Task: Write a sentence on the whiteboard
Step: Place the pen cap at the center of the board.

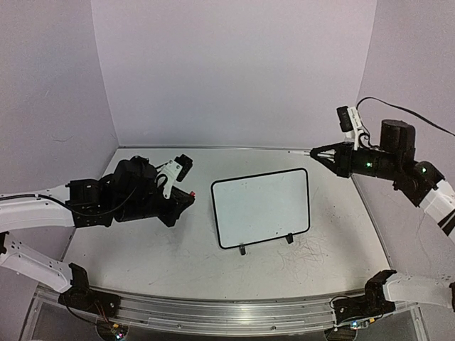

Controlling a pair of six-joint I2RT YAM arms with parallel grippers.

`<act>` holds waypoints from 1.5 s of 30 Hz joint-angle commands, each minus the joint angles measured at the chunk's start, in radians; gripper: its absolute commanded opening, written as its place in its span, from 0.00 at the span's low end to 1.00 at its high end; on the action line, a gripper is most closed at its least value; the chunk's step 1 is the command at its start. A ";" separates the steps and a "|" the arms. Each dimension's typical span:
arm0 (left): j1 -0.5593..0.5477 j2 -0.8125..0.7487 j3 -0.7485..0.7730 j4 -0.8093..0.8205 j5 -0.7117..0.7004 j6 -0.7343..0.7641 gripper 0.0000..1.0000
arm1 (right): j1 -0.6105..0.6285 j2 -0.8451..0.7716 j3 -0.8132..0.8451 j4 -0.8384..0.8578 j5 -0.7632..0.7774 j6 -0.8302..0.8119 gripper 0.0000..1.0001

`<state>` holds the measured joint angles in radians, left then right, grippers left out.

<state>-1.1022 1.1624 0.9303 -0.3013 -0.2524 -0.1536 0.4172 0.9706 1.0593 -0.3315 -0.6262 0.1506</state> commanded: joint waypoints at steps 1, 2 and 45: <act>0.031 -0.030 -0.081 0.049 -0.211 -0.312 0.00 | 0.000 -0.130 -0.127 0.298 0.183 0.205 0.00; 0.044 -0.027 -0.099 0.043 -0.225 -0.375 0.00 | -0.001 -0.148 -0.148 0.331 0.201 0.228 0.00; 0.139 0.540 -0.209 0.112 -0.281 -0.778 0.04 | 0.000 -0.303 -0.222 0.340 0.439 0.065 0.00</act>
<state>-0.9671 1.6665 0.7063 -0.1987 -0.5503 -0.9211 0.4156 0.6668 0.8215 -0.0163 -0.2092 0.2458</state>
